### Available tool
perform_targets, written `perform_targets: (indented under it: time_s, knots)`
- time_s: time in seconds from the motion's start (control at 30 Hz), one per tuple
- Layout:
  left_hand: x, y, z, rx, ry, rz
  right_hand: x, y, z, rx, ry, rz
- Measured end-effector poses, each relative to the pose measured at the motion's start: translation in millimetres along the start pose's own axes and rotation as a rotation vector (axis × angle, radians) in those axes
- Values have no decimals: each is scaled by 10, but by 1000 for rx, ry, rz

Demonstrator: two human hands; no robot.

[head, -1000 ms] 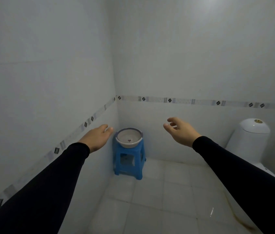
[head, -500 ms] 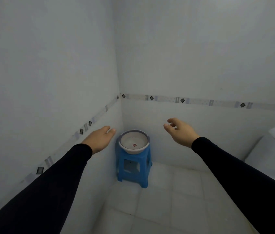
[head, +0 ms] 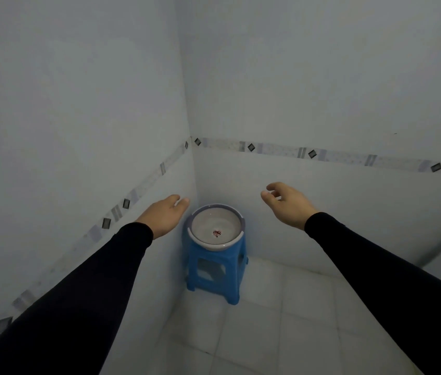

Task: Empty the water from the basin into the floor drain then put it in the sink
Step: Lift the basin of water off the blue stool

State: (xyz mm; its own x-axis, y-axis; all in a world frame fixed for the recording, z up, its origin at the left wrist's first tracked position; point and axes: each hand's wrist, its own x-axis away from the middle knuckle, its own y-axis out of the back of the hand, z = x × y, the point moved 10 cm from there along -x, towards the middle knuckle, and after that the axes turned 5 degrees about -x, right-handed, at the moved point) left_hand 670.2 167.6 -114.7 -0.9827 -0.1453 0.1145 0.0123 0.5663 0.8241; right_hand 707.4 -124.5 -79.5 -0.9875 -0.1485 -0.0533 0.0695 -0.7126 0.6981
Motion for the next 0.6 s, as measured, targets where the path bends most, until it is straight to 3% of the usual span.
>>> perform_targets:
  time_s: [0.4,0.6]
  knots:
    - [-1776,-259,171,34,-27,152,-1456,-418,-254,14,-130,-24]
    - [-2453,-406,482,74,44,163,-2114,-665,-580,-34,-217,-7]
